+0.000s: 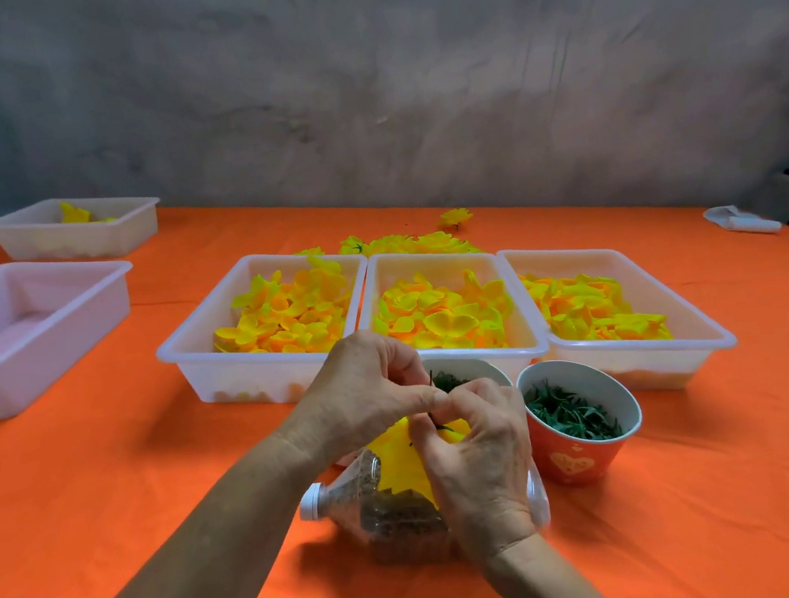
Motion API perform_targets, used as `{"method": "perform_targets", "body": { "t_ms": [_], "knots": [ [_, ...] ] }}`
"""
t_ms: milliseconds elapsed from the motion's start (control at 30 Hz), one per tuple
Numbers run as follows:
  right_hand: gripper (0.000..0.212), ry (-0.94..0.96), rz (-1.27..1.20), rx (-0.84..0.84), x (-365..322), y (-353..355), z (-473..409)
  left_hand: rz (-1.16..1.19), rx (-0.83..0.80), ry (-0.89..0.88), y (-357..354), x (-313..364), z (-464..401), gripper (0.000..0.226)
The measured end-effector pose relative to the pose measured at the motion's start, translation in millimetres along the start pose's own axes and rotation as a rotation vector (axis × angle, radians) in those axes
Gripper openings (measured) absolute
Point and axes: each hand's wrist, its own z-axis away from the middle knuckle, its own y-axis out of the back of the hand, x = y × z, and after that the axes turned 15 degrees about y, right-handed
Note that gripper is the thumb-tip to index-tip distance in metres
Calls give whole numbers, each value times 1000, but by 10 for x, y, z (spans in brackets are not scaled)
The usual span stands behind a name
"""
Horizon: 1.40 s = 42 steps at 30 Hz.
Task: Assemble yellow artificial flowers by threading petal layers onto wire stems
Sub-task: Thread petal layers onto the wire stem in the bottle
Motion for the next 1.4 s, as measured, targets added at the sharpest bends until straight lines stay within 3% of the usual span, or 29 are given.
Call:
{"method": "perform_targets", "body": {
  "t_ms": [400, 500, 633, 833, 967, 1400],
  "knots": [
    [19, 28, -198, 103, 90, -89, 109, 4, -13, -19, 10, 10, -6, 21],
    [17, -21, -292, -25, 145, 25, 93, -10, 8, -23, 0, 23, 55, 18],
    [6, -121, -605, -367, 249, 288, -128, -30, 59, -9, -19, -5, 89, 19],
    [22, -75, -674, -607, 326, 306, -349, -8, 52, -1, -30, -17, 102, 21],
    [10, -164, -814, -565, 371, 268, -316, -22, 27, -13, -19, -31, 94, 19],
    [14, -64, -690, -436, 436, 151, -138, 54, -27, -16, -23, -85, 30, 21]
  ]
}}
